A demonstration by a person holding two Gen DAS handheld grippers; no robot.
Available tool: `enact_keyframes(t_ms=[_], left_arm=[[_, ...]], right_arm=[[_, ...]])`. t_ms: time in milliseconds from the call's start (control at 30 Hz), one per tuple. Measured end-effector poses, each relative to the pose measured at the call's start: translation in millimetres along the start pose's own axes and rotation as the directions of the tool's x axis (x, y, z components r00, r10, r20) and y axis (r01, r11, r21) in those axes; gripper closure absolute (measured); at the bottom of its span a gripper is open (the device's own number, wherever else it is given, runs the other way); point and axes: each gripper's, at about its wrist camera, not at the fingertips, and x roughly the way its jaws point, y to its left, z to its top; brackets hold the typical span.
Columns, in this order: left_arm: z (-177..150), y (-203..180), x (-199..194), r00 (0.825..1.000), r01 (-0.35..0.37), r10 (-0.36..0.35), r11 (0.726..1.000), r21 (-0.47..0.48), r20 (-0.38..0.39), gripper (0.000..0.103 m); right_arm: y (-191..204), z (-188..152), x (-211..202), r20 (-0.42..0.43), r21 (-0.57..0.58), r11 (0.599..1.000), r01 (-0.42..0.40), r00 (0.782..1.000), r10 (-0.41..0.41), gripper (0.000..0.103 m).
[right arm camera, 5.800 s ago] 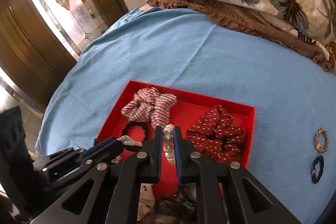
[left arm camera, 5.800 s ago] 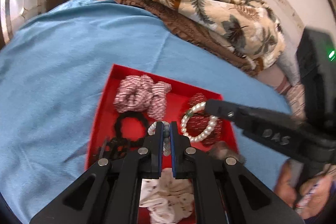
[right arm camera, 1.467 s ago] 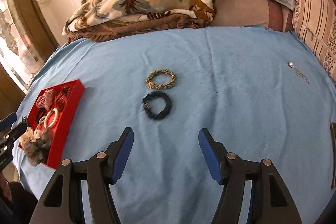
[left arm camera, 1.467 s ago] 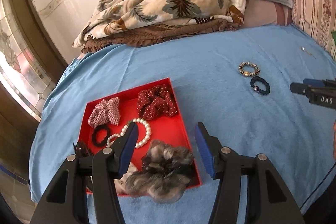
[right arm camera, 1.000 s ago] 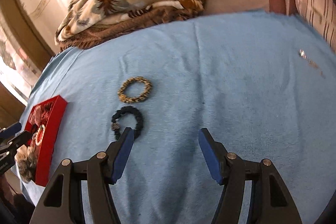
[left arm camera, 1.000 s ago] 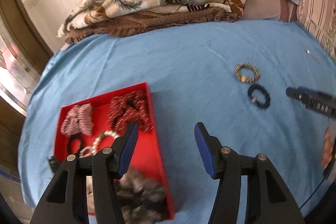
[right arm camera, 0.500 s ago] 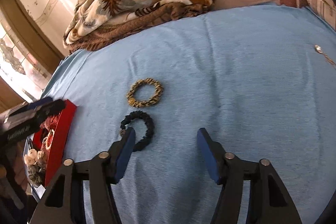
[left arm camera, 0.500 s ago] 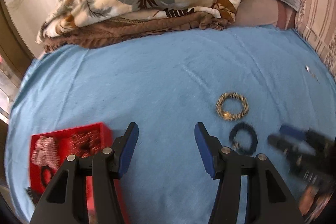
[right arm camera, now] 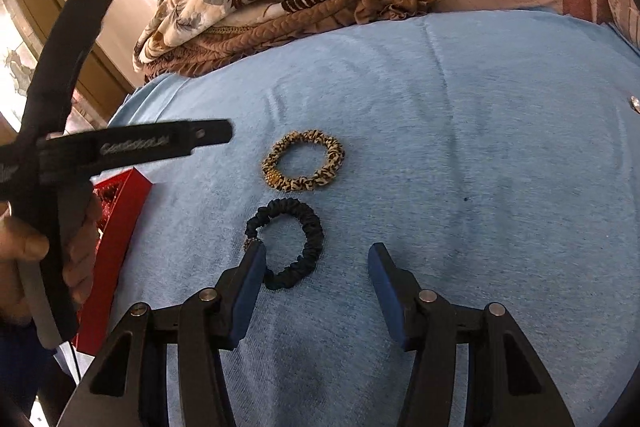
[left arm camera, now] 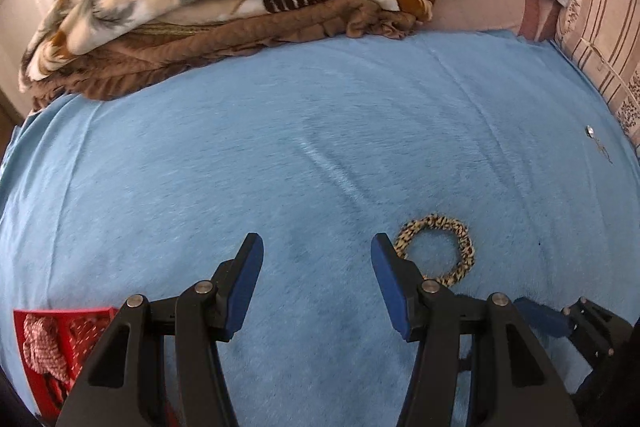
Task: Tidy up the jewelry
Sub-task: 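Grasp the leopard-print bracelet with the left tool while the right tool grasps the black bracelet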
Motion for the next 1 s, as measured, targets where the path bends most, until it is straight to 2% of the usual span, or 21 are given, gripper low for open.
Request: enact_keyframes(t_ms=[233, 433, 500, 700, 733, 767, 800, 833, 1000], left_arm=[[8.5, -8.9, 20.8, 0.996, 0.079, -0.080, 0.997, -0.026, -0.038, 0.048], [12.6, -20.7, 33.8, 0.991, 0.119, -0.118, 0.993, 0.003, -0.064, 0.048], [14.3, -22.3, 35.3, 0.992, 0.118, -0.117, 0.993, 0.010, -0.055, 0.048], [14.1, -33.7, 38.7, 0.996, 0.085, -0.083, 0.995, 0.059, -0.032, 0.049], [12.2, -37.9, 37.8, 0.997, 0.071, -0.069, 0.994, 0.084, -0.022, 0.051], [11.1, -40.0, 36.3, 0.997, 0.072, -0.071, 0.993, 0.096, -0.017, 0.064], [10.0, -42.3, 32.9, 0.996, 0.088, -0.086, 0.991, 0.105, -0.019, 0.090], [9.9, -43.0, 31.0, 0.994, 0.105, -0.102, 0.989, 0.101, -0.031, 0.098], [0.6, -39.0, 16.8, 0.994, 0.104, -0.100, 0.991, 0.085, -0.042, 0.098]], right_arm=[[5.8, 0.5, 4.8, 0.003, -0.015, 1.000, 0.019, 1.000, -0.019, 0.048], [19.3, -2.0, 9.0, 0.007, -0.082, 0.990, 0.112, 0.994, -0.112, 0.049], [20.5, -3.1, 9.1, 0.011, -0.091, 0.987, 0.135, 0.991, -0.135, 0.054], [15.8, -2.3, 10.0, 0.012, -0.081, 0.985, 0.150, 0.989, -0.149, 0.078], [16.7, -2.2, 9.8, 0.011, -0.084, 0.986, 0.147, 0.989, -0.146, 0.086], [18.0, -1.8, 10.0, 0.010, -0.085, 0.986, 0.142, 0.990, -0.142, 0.091], [17.4, -1.4, 8.9, 0.009, -0.080, 0.988, 0.131, 0.991, -0.131, 0.091], [17.5, -1.2, 8.5, 0.007, -0.074, 0.990, 0.123, 0.992, -0.123, 0.092], [18.0, -0.8, 6.1, 0.000, -0.057, 0.993, 0.102, 0.995, -0.102, 0.092]])
